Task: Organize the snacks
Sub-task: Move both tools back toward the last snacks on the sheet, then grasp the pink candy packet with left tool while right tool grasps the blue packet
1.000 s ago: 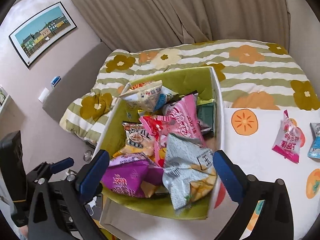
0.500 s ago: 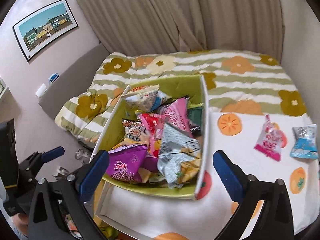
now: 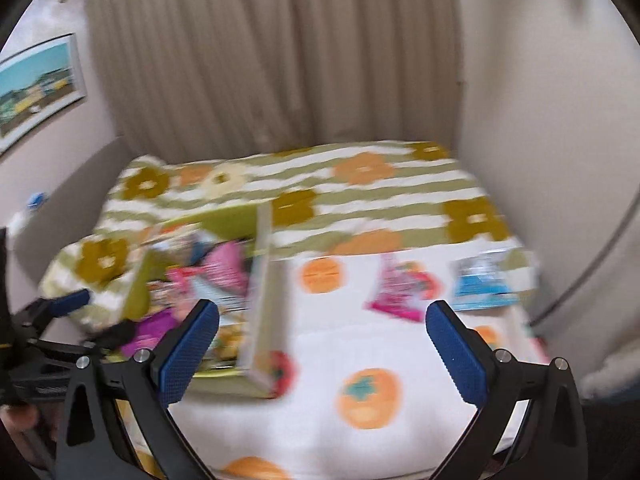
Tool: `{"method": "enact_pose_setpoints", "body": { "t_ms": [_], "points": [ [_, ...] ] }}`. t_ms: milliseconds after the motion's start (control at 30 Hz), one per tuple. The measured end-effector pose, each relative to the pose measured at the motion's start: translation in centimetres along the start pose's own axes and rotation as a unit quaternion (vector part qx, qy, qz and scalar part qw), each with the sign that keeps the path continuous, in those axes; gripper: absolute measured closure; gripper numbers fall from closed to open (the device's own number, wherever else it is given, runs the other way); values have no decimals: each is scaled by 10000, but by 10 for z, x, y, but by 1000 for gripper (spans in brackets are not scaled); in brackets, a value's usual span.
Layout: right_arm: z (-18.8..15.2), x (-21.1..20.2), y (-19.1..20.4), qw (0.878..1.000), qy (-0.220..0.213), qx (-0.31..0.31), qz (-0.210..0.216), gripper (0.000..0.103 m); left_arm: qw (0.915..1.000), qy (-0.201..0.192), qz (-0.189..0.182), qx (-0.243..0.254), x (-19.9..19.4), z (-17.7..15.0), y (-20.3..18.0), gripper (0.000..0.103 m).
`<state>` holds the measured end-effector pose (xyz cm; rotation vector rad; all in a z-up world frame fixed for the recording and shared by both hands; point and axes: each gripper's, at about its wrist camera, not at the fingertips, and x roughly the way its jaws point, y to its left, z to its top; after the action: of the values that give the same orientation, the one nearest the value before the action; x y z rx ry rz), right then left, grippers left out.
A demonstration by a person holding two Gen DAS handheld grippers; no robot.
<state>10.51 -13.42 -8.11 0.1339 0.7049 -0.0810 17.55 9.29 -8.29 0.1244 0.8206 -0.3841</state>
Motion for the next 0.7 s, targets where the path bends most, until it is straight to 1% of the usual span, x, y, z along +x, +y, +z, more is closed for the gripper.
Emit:
{"method": "enact_pose_setpoints", "body": {
  "t_ms": [133, 200, 300, 400, 500, 600, 700],
  "points": [
    [3, -1, -43, 9986, -71, 151, -501, 0, 9996, 12, -223, 189, 21, 19, -39, 0],
    [6, 2, -63, 9980, -46, 230, -592, 0, 9989, 2, -383, 258, 34, 28, -62, 0],
    [8, 15, -98, 9970, 60, 370, -678, 0, 9980, -22, -495, 381, 55, 36, -96, 0],
    [5, 32, -130, 9956, 268, 436, -781, 0, 9972, 167, -522, 513, 88, 43, -130, 0],
    [4, 56, -161, 9941, 501, 452, -852, 0, 9962, 424, -652, 400, 126, 48, -155, 0],
    [1, 84, -188, 9931, 770, 428, -772, 0, 9944, 726, -719, 286, 165, 51, -175, 0],
    [-1, 112, -210, 9920, 986, 416, -669, 0, 9928, 956, -676, 249, 200, 54, -189, 0]
  ]
}}
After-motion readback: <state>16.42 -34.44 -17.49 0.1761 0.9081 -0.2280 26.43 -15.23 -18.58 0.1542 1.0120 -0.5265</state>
